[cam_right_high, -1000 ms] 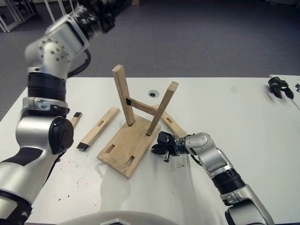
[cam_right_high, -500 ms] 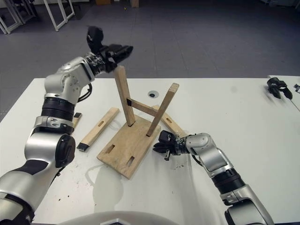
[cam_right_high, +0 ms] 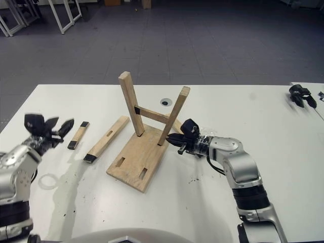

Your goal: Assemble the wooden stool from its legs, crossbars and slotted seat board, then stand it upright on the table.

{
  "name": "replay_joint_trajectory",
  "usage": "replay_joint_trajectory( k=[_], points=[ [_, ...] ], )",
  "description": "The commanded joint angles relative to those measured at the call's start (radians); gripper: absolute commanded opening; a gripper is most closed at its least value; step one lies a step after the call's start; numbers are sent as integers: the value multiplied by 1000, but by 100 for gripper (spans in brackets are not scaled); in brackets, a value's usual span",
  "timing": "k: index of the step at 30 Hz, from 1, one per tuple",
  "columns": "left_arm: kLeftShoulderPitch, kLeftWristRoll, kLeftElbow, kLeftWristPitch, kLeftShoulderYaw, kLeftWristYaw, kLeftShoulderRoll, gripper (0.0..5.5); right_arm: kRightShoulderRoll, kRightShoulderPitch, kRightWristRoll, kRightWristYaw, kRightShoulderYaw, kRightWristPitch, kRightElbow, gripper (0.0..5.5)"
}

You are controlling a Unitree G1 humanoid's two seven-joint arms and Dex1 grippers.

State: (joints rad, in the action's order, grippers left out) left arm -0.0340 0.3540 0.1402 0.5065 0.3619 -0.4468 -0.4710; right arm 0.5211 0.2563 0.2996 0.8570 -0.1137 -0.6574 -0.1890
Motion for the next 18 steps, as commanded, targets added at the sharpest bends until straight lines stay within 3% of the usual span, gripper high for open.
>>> replay_joint_trajectory(
  k=[1, 11, 18],
  points=[
    [-64, -47, -138, -91, -29, -53, -19, 312, 19, 9, 4, 2, -17, -14, -11, 62],
    [61, -71, -488, -220, -60, -127, -36, 312, 47, 12, 10, 30, -39, -16, -13, 62],
    [100, -170, -565, -254, -163, -138, -81, 220, 70, 32, 84, 48, -7, -112, -77, 62]
  ],
)
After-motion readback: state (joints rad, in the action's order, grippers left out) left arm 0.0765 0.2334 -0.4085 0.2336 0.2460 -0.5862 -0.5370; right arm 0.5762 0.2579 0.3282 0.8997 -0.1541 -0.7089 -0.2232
